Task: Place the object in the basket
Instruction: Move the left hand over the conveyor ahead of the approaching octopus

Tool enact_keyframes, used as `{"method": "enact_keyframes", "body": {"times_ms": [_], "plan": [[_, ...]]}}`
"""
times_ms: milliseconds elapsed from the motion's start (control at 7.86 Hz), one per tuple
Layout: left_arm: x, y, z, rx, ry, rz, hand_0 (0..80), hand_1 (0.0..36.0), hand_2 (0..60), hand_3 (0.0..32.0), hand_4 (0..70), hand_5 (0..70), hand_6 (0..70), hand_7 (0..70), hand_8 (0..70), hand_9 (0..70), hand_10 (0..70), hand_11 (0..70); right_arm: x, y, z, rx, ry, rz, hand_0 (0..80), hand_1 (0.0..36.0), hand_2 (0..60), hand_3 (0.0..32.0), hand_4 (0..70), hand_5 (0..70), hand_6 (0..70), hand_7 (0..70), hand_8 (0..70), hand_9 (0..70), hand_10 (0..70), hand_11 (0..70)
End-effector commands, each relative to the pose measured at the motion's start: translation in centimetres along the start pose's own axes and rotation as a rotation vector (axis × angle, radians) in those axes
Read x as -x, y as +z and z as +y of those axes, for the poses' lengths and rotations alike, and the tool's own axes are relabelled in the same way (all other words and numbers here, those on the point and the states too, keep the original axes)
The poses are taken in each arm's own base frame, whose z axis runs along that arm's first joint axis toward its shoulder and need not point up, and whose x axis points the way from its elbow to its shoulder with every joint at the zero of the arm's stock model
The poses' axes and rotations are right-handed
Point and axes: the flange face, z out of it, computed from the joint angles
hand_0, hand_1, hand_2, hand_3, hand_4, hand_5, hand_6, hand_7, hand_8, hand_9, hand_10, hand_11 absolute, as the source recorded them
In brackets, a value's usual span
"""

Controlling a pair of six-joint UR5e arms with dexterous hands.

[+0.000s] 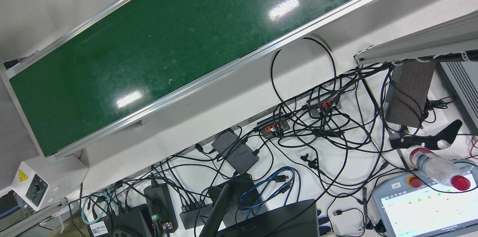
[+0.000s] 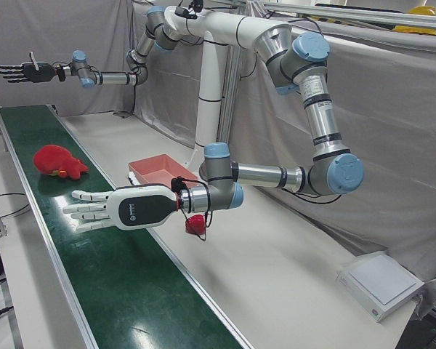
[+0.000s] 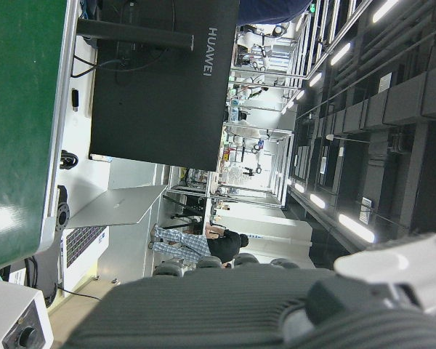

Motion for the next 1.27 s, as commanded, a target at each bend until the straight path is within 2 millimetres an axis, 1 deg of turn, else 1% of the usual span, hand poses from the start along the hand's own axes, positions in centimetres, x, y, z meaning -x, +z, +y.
{"method": "enact_keyframes", "body": {"times_ms": [0,127,255,382,509,764,891,1018,1145], "plan": [[3.0,4.7,0.8,0.012,-0.002,-0.04,62.2,20.6,0.0,0.0,11.3,18.1,2.1,2.0,7.0,11.6,0.0,0.0,-0.1,0.0,0.0,0.0,0.0,0.001,0.0,0.0,0.0,0.0,0.0,0.0,0.0,0.0,0.0,0.0,0.0,0.0],[3.2,5.7,1.9,0.026,0.016,-0.034,62.5,20.7,0.0,0.0,11.9,18.8,2.6,2.5,8.1,13.2,0.0,0.0,0.0,0.0,0.0,0.0,0.0,0.0,0.0,0.0,0.0,0.0,0.0,0.0,0.0,0.0,0.0,0.0,0.0,0.0],[3.3,6.0,2.3,0.028,0.016,-0.032,63.2,21.2,0.0,0.0,11.5,18.6,2.6,2.5,8.0,13.0,0.0,0.0,0.0,0.0,-0.1,-0.001,0.0,0.0,0.0,0.0,0.0,0.0,0.0,0.0,0.0,0.0,0.0,0.0,0.0,0.0],[3.4,6.0,2.5,0.031,0.036,-0.029,63.7,21.1,0.0,0.0,11.2,17.9,2.5,2.5,8.0,13.0,0.0,0.0,-0.1,0.0,0.0,0.0,0.0,0.001,0.0,0.0,0.0,0.0,0.0,0.0,0.0,0.0,0.0,0.0,0.0,0.0],[3.3,6.6,3.2,0.044,0.093,-0.021,63.5,20.5,0.0,0.0,10.6,17.8,2.4,2.4,7.9,12.8,0.0,0.0,0.0,0.0,0.0,0.0,0.0,0.0,0.0,0.0,0.0,0.0,0.0,0.0,0.0,0.0,0.0,0.0,0.0,0.0],[3.3,7.9,4.8,0.062,0.17,-0.013,63.4,20.5,0.0,0.0,11.0,18.0,2.3,2.2,7.8,12.7,0.0,0.0,0.0,0.0,0.0,0.0,0.0,0.0,0.0,0.0,0.0,0.0,0.0,0.0,0.0,0.0,0.0,0.0,0.0,0.0],[3.6,8.1,5.0,0.057,0.191,-0.009,62.7,20.3,0.0,0.0,10.7,17.8,2.3,2.2,7.7,12.7,0.0,0.0,-0.1,0.0,0.0,0.0,0.0,0.001,0.0,0.0,0.0,0.0,0.0,0.0,0.0,0.0,0.0,0.0,0.0,0.0],[4.2,7.9,4.8,0.051,0.196,-0.011,61.5,19.3,0.0,0.0,10.1,17.3,2.3,2.0,8.0,13.1,0.0,0.0,0.0,0.0,0.0,0.0,0.0,0.0,0.0,0.0,0.0,0.0,0.0,0.0,0.0,0.0,0.0,0.0,0.0,0.0],[4.2,8.1,5.1,0.055,0.214,-0.009,61.7,19.8,0.0,0.0,10.5,17.7,2.4,2.1,7.9,13.0,0.0,0.0,0.0,0.0,-0.1,-0.001,0.0,0.0,0.0,0.0,0.0,0.0,0.0,0.0,0.0,0.0,0.0,0.0,0.0,0.0]]}}
